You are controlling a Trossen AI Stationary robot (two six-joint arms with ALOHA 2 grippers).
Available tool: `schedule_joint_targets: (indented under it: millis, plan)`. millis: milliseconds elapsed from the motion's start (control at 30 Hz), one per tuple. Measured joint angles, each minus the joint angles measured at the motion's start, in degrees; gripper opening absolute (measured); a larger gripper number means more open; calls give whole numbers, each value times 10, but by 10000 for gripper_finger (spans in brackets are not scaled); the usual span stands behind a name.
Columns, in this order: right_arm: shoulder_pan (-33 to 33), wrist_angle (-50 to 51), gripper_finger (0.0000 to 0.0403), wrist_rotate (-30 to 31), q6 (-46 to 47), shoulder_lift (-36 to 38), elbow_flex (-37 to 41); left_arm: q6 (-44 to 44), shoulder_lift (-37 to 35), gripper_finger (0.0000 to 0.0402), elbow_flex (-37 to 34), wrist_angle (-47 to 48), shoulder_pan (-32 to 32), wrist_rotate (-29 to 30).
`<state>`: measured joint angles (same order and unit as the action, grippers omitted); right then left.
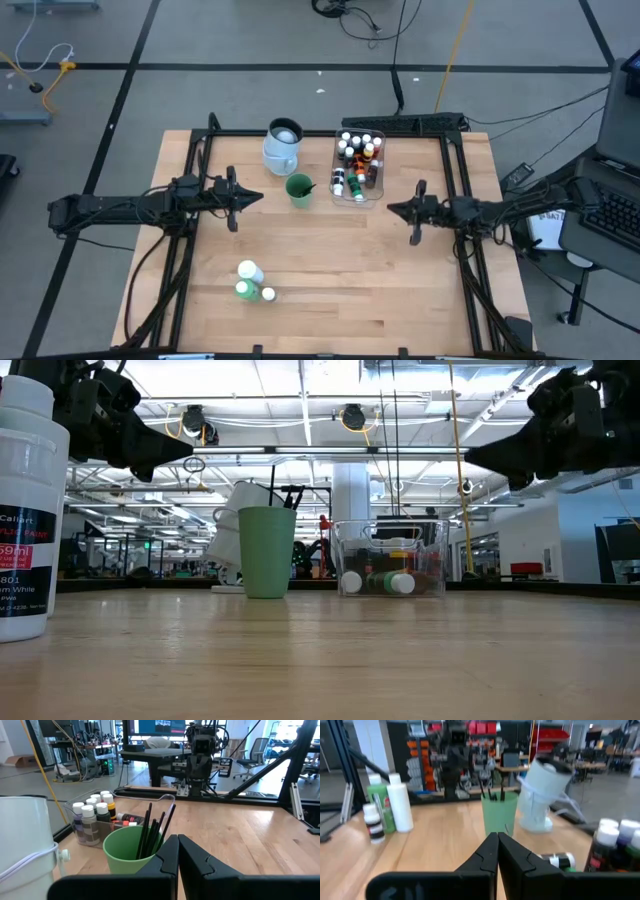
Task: Pick & Place Paint Supplies
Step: Put the white paint bottle into the transparent bin
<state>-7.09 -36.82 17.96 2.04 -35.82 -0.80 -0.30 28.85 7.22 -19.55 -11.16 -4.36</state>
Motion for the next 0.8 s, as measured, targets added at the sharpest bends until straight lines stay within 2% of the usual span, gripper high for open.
schedule_joint_targets:
  millis: [333,500,800]
  plan:
    - [0,-115,2,0,-73,-26,0,0,0,8,0,0,0,0]
    - [9,-211,2,0,-101,-51,0,0,0,8,0,0,0,0]
    - [9,-153,2,-2,-79,-99,0,0,0,8,0,0,0,0]
